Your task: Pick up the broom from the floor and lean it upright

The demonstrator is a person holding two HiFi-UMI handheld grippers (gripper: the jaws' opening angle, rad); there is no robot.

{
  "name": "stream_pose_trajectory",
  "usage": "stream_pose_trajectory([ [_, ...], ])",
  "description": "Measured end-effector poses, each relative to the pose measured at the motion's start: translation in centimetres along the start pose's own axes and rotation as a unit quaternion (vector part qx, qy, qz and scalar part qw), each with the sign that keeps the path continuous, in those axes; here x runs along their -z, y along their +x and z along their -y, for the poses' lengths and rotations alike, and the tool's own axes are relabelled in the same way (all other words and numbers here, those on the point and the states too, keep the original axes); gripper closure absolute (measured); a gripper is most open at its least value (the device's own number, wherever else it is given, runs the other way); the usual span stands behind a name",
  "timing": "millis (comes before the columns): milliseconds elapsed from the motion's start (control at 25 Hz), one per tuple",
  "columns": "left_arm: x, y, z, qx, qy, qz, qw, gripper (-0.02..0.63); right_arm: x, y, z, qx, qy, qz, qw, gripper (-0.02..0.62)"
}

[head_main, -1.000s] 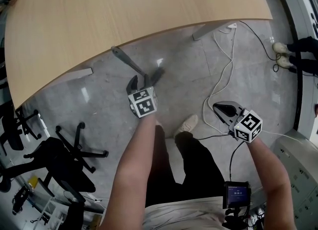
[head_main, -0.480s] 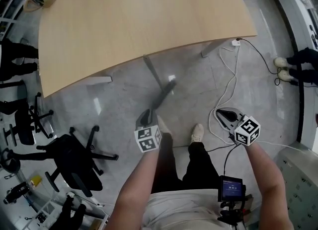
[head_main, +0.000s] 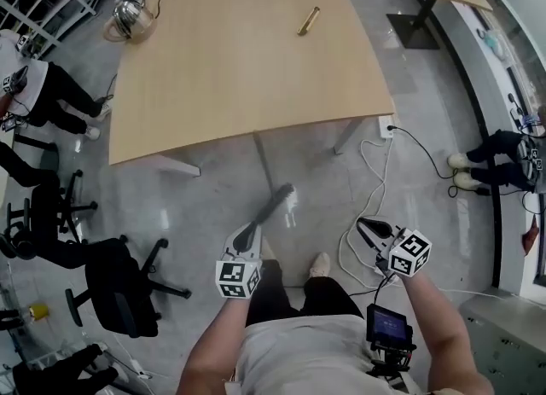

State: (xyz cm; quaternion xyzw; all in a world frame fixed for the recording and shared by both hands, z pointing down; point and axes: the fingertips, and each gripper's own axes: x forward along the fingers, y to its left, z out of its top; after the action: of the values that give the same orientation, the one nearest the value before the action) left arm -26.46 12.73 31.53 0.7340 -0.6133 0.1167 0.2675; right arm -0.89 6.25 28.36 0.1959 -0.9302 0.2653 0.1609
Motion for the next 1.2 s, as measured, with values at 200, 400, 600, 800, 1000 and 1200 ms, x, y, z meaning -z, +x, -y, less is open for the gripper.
stream_pose_trajectory([
  [200, -3.3, -2.9, 3.3, 0.019, 0.000, 0.031, 0.9993, 0.586, -2.9, -1.6, -2.5, -0.041, -0.055, 0.007, 0.998, 0.577],
  [400, -4.3, -6.4, 6.6, 0.025, 0.011, 0.052, 0.9983, 0.594, -3.7, -5.0, -4.4, -0.062, -0.074, 0.020, 0.995, 0.577],
  [600, -3.5, -9.8, 8.6, 0.015, 0.011, 0.053, 0.9984, 0.594, -3.1, -7.6, -4.9, -0.063, -0.064, 0.030, 0.996, 0.578],
  [800, -3.3, -11.3, 9.6, 0.016, 0.000, 0.056, 0.9983, 0.594, -3.3, -8.0, -5.4, -0.061, -0.056, 0.035, 0.996, 0.578],
  [1000, -5.2, -12.1, 8.1, 0.018, -0.014, 0.073, 0.9970, 0.594, -5.8, -4.6, -6.5, -0.067, -0.046, 0.038, 0.996, 0.578],
  [1200, -6.0, -12.9, 7.4, 0.008, -0.006, 0.081, 0.9967, 0.594, -8.0, -3.6, -7.9, -0.078, -0.048, 0.041, 0.995, 0.578],
])
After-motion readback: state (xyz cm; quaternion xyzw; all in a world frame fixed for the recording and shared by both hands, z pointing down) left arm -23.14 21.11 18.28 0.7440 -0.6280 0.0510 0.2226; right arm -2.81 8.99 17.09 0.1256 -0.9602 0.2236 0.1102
